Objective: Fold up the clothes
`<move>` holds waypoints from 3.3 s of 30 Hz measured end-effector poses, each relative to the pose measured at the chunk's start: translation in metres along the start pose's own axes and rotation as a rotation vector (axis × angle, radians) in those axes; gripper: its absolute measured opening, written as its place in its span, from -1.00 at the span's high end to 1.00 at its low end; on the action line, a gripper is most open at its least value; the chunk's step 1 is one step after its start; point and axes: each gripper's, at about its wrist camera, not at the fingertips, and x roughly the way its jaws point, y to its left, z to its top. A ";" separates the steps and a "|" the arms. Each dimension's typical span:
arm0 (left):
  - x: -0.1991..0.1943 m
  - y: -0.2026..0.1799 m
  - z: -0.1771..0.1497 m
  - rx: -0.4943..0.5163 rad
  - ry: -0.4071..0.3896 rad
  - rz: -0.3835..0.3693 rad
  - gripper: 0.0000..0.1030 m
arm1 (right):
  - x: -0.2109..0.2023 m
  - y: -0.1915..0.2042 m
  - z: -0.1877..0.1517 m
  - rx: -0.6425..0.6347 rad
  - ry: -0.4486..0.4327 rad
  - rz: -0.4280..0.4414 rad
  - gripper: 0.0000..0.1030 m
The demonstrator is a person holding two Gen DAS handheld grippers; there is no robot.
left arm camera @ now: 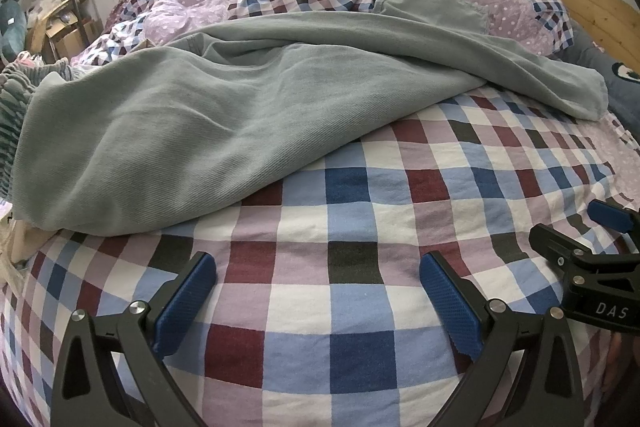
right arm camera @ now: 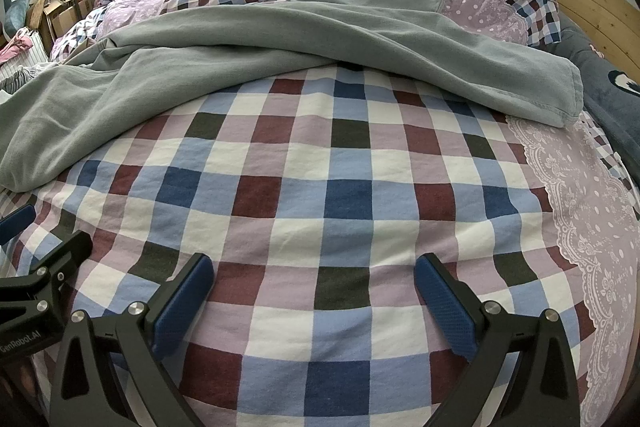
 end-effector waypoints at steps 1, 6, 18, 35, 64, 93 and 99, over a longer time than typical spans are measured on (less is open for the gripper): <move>0.000 0.000 0.000 0.003 0.000 0.002 -1.00 | 0.000 0.000 0.000 -0.001 0.000 -0.001 -1.00; 0.001 0.001 0.001 0.011 0.001 0.010 -1.00 | 0.002 -0.003 0.001 -0.003 0.001 -0.003 -1.00; -0.005 0.004 -0.002 0.023 -0.011 0.024 -1.00 | 0.005 -0.002 -0.001 -0.001 0.006 -0.001 -1.00; -0.004 0.011 0.000 0.033 0.014 -0.059 -1.00 | 0.015 -0.013 0.006 0.008 0.024 0.050 -1.00; -0.058 0.113 0.024 -0.141 -0.289 0.036 -1.00 | 0.014 -0.010 0.008 -0.006 -0.018 0.044 -1.00; -0.089 0.259 0.006 -0.362 -0.429 0.107 -0.57 | 0.011 0.009 0.010 -0.063 -0.049 0.083 -1.00; -0.080 0.283 0.000 -0.452 -0.409 0.091 -0.66 | 0.011 0.008 0.010 -0.062 -0.048 0.083 -0.99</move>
